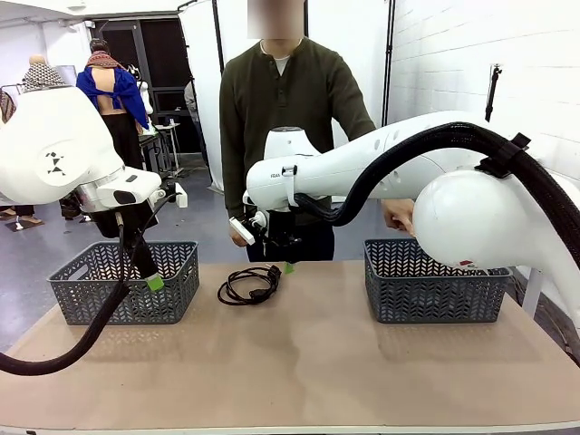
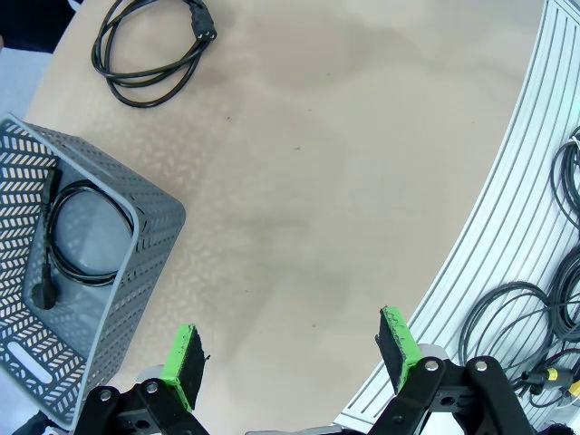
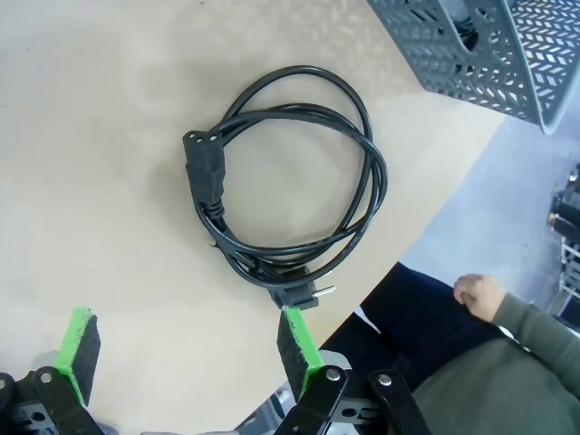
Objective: Organize the cables according to human instructions.
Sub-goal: Pick up a bundle of cables and place it in the basket indicated by the human.
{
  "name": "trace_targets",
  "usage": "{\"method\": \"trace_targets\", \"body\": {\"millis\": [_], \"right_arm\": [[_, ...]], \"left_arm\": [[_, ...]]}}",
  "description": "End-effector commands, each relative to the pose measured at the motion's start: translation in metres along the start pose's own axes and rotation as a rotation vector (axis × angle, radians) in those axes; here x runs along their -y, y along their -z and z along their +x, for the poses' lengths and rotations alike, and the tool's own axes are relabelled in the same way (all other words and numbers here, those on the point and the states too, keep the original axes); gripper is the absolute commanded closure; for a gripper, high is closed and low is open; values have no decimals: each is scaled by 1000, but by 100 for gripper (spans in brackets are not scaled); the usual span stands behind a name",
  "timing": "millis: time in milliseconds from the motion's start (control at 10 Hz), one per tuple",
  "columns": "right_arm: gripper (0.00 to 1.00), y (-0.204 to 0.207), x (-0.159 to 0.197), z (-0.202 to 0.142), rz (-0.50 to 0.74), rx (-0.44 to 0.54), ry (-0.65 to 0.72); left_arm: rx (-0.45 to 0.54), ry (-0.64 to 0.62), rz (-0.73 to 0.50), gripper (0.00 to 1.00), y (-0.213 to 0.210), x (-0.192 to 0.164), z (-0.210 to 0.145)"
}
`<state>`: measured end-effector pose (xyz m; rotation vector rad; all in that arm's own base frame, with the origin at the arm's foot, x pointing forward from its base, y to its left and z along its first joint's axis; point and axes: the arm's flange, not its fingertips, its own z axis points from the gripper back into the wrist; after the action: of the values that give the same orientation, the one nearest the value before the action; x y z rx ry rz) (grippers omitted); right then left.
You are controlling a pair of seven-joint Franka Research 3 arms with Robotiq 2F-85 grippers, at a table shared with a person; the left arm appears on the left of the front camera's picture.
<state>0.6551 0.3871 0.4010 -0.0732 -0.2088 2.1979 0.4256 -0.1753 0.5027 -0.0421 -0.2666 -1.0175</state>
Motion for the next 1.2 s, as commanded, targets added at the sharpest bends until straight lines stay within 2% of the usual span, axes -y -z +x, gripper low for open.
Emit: {"method": "trace_targets", "body": {"millis": [0,200,1100], "right_arm": [[0,7,3,-1,21,-3,-31],[0,16,7,-4,41,-23,-59],[0,54,21,-1,82,39,-157]], "left_arm": [[-3,-1,-2,0,-2,0,0],[-3,-1,-2,0,-2,0,0],[-3,-1,-2,0,-2,0,0]]}}
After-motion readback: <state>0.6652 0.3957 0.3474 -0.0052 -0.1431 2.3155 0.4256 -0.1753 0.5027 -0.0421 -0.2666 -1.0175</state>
